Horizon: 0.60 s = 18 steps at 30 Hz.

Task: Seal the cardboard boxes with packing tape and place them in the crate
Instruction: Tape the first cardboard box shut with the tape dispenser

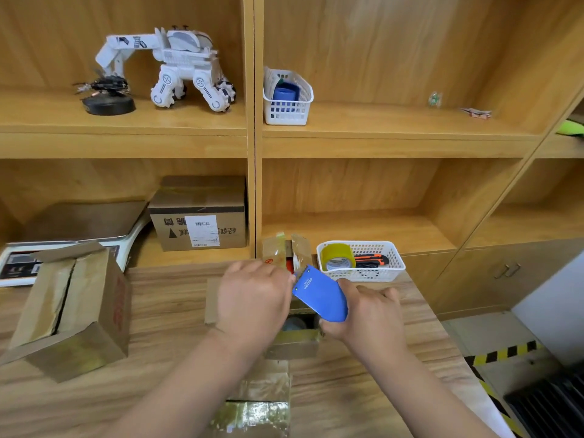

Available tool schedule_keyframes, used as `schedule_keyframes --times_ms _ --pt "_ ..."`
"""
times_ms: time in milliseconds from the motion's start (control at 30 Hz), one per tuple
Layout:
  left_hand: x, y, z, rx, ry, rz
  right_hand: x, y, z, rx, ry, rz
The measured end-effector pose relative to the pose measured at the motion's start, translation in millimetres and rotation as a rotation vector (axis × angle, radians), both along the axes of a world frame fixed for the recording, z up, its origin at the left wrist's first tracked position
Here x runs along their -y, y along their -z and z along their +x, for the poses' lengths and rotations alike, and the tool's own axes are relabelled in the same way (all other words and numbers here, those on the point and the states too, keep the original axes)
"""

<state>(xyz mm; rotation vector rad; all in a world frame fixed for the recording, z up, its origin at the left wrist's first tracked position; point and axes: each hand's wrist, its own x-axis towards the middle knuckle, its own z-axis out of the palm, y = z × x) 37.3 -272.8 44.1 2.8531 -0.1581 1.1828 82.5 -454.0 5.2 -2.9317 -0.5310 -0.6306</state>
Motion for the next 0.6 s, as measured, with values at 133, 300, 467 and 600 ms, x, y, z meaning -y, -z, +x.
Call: schedule_keyframes --times_ms 133,300,467,600 --pt "6.8 1.4 8.7 0.073 0.007 0.042 0.9 -3.4 13.2 0.026 0.019 0.042" --pt "7.2 11.1 15.1 0.150 0.039 0.052 5.8 8.5 31.5 -0.038 0.047 0.021" --pt "4.7 21.9 17.1 0.174 0.046 0.037 7.3 32.9 47.1 -0.173 0.118 -0.007" --pt "0.7 24.0 12.4 0.094 0.078 -0.065 25.8 63.5 63.3 -0.216 0.208 0.020"
